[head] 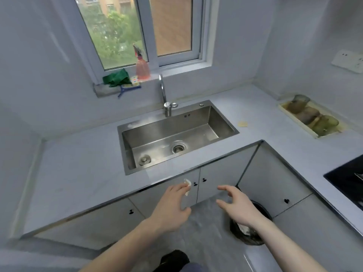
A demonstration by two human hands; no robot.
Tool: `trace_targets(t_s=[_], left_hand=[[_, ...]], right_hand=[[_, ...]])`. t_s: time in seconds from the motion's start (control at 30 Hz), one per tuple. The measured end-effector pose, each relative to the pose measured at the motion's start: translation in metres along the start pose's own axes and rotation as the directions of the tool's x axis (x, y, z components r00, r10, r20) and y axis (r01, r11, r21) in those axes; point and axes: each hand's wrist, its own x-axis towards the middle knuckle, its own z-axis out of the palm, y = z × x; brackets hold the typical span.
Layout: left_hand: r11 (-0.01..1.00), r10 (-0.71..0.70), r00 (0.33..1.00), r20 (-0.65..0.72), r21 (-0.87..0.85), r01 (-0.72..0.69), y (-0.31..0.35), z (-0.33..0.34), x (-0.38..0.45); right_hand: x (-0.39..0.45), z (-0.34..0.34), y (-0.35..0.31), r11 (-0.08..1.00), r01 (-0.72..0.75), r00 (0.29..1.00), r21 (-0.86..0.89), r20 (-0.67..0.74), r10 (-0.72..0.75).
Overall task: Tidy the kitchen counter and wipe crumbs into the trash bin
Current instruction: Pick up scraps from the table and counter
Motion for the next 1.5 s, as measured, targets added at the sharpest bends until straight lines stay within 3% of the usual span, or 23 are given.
trace_targets(t_s=[0.3, 0.47, 0.87, 0.93, 1.07, 1.27, 1.37, 1.5], left_hand=[[0.986, 0.135, 0.922, 0.364, 0.042, -0.161, 0.076, 0.066, 0.115], [0.952, 0.236, 0.810, 0.536, 0.042, -0.305, 0.121, 0.108, 0.179], [0.889, 0.250, 0.552, 0.796, 0.037, -0.457, 0.179, 0.198, 0.296], [0.890, 0.266, 0.567, 0.780, 0.027, -0.456, 0.181, 0.195, 0.319], [0.912, 0.290, 0.678, 0.676, 0.019, -0.409, 0.184, 0.172, 0.389], [0.918, 0.239, 0.865, 0.442, 0.186, -0.349, 0.196, 0.118, 0.520], [0.894, 0.174, 0.891, 0.419, 0.312, -0.321, 0.197, 0.109, 0.558], [0.834, -0.016, 0.883, 0.469, 0.494, -0.247, 0.187, 0.111, 0.583]], right_hand=[[-0.025, -0.066, 0.087, 0.935, -0.269, 0.928, 0.229, -0.198, 0.316], [-0.025, -0.095, 0.124, 0.875, -0.374, 0.847, 0.307, -0.272, 0.457], [-0.015, -0.133, 0.172, 0.707, -0.578, 0.661, 0.407, -0.274, 0.699], [-0.008, -0.137, 0.176, 0.696, -0.582, 0.644, 0.420, -0.285, 0.710], [0.008, -0.148, 0.180, 0.684, -0.569, 0.627, 0.457, -0.298, 0.720], [0.043, -0.181, 0.179, 0.712, -0.517, 0.645, 0.475, -0.331, 0.689], [0.059, -0.197, 0.177, 0.734, -0.501, 0.658, 0.458, -0.349, 0.667], [0.076, -0.212, 0.173, 0.770, -0.487, 0.678, 0.414, -0.376, 0.631]])
